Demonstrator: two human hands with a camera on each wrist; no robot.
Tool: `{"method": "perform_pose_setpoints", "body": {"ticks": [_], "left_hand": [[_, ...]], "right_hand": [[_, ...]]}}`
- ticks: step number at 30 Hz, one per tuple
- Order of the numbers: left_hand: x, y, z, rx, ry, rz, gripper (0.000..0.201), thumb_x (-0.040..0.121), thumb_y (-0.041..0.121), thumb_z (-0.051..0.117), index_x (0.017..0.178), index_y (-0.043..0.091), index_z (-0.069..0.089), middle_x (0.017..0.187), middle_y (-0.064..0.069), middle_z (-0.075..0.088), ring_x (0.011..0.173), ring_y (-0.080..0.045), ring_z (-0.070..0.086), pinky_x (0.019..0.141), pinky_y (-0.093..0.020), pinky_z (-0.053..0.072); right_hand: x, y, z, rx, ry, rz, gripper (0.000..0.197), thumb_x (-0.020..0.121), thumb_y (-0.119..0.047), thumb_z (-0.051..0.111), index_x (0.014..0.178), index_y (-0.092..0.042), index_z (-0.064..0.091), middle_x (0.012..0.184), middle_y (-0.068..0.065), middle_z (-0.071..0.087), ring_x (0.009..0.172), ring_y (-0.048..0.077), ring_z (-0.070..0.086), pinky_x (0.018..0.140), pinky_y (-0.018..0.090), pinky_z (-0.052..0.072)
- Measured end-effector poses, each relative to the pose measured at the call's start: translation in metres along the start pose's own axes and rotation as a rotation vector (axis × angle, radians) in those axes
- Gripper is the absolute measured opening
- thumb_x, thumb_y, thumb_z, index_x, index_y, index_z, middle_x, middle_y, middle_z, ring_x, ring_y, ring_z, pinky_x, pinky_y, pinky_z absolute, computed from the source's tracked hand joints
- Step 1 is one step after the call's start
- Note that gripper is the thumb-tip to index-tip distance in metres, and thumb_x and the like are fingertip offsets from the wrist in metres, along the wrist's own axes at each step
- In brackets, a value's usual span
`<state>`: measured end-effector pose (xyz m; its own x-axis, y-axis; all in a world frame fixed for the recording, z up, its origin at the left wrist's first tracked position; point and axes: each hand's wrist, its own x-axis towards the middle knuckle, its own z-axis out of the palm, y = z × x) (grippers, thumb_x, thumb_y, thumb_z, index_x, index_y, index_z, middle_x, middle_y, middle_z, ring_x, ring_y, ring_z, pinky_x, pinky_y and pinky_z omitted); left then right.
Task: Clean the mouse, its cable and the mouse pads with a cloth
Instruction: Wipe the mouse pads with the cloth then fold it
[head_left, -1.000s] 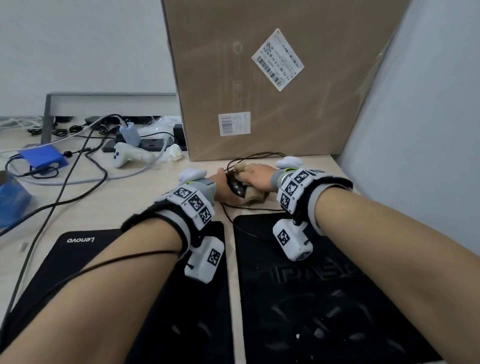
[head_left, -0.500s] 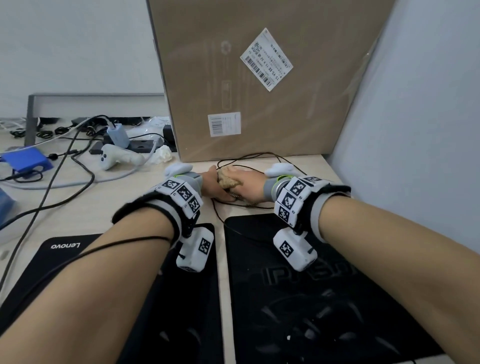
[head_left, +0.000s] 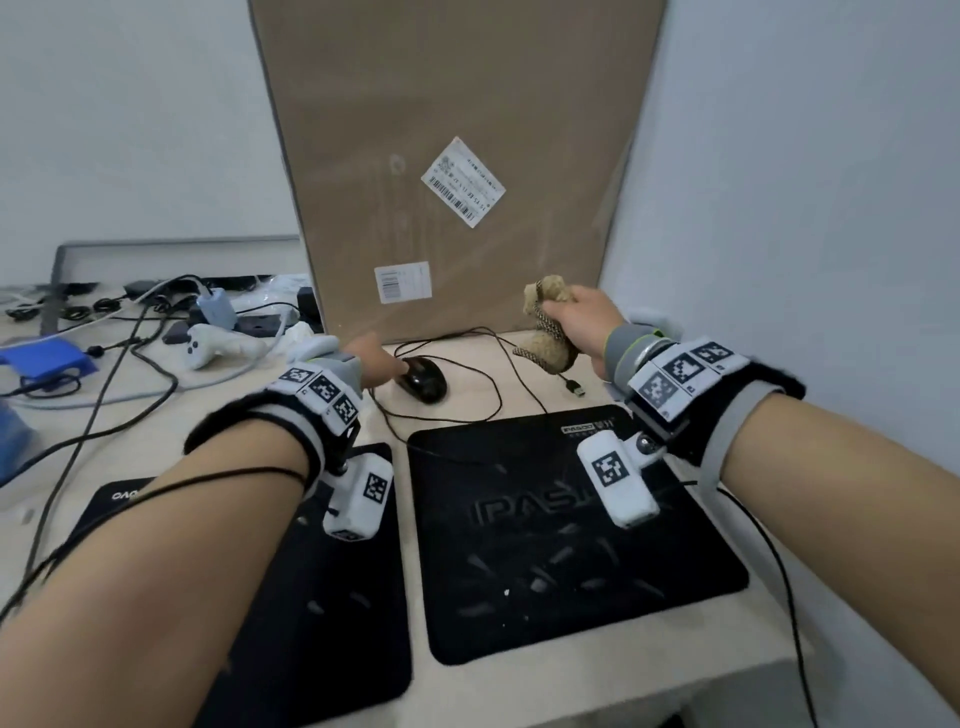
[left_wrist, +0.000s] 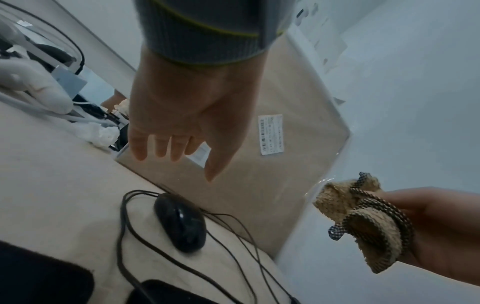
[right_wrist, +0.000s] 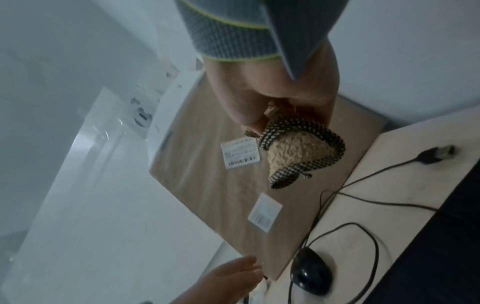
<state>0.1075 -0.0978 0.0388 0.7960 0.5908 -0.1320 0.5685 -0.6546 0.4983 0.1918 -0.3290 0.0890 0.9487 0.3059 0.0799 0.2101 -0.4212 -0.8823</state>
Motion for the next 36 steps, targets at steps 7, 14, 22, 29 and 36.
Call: {"method": "perform_pose_setpoints", "body": {"ticks": [7, 14, 22, 29, 36], "left_hand": [[-0.082, 0.043, 0.001, -0.133, -0.05, 0.208, 0.033, 0.089, 0.017, 0.058, 0.12, 0.007, 0.064, 0.123, -0.009, 0.063, 0.113, -0.026, 0.059, 0.098, -0.032, 0.046], [-0.162, 0.087, 0.061, 0.106, -0.382, 0.379, 0.036, 0.09, 0.025, 0.058, 0.125, 0.019, 0.063, 0.13, 0.0, 0.06, 0.12, -0.018, 0.055, 0.106, -0.028, 0.038], [-0.191, 0.106, 0.103, 0.413, -0.479, 0.384, 0.054, 0.094, 0.03, 0.051, 0.145, 0.019, 0.039, 0.147, -0.002, 0.043, 0.134, -0.021, 0.043, 0.109, -0.029, 0.033], [-0.163, 0.111, 0.102, 0.535, -0.453, 0.345, 0.074, 0.087, 0.039, 0.061, 0.15, 0.021, 0.027, 0.154, -0.002, 0.032, 0.14, -0.022, 0.035, 0.113, -0.032, 0.031], [-0.116, 0.101, 0.093, 0.543, -0.423, 0.297, 0.082, 0.085, 0.046, 0.061, 0.152, 0.02, 0.021, 0.156, -0.002, 0.028, 0.142, -0.023, 0.03, 0.114, -0.034, 0.028]], "right_hand": [[-0.053, 0.014, -0.061, -0.034, 0.106, 0.013, 0.026, 0.088, -0.018, 0.054, 0.11, -0.006, 0.064, 0.113, 0.017, 0.065, 0.108, 0.033, 0.06, 0.098, 0.047, 0.047], [-0.113, 0.062, -0.087, -0.387, 0.01, -0.013, 0.02, 0.09, -0.022, 0.055, 0.104, -0.011, 0.065, 0.109, 0.012, 0.067, 0.104, 0.032, 0.06, 0.083, 0.03, 0.042], [-0.161, 0.104, -0.075, -0.947, -0.372, 0.036, 0.033, 0.092, -0.03, 0.051, 0.121, -0.017, 0.061, 0.12, 0.008, 0.065, 0.108, 0.029, 0.061, 0.087, 0.029, 0.045], [-0.164, 0.125, -0.082, -1.057, -0.598, -0.027, 0.045, 0.096, -0.035, 0.043, 0.14, -0.024, 0.041, 0.133, 0.012, 0.055, 0.119, 0.031, 0.054, 0.097, 0.034, 0.044], [-0.101, 0.118, -0.066, -1.06, -0.548, 0.003, 0.051, 0.101, -0.03, 0.035, 0.149, -0.015, 0.025, 0.151, 0.016, 0.035, 0.135, 0.03, 0.04, 0.105, 0.032, 0.034]]}}
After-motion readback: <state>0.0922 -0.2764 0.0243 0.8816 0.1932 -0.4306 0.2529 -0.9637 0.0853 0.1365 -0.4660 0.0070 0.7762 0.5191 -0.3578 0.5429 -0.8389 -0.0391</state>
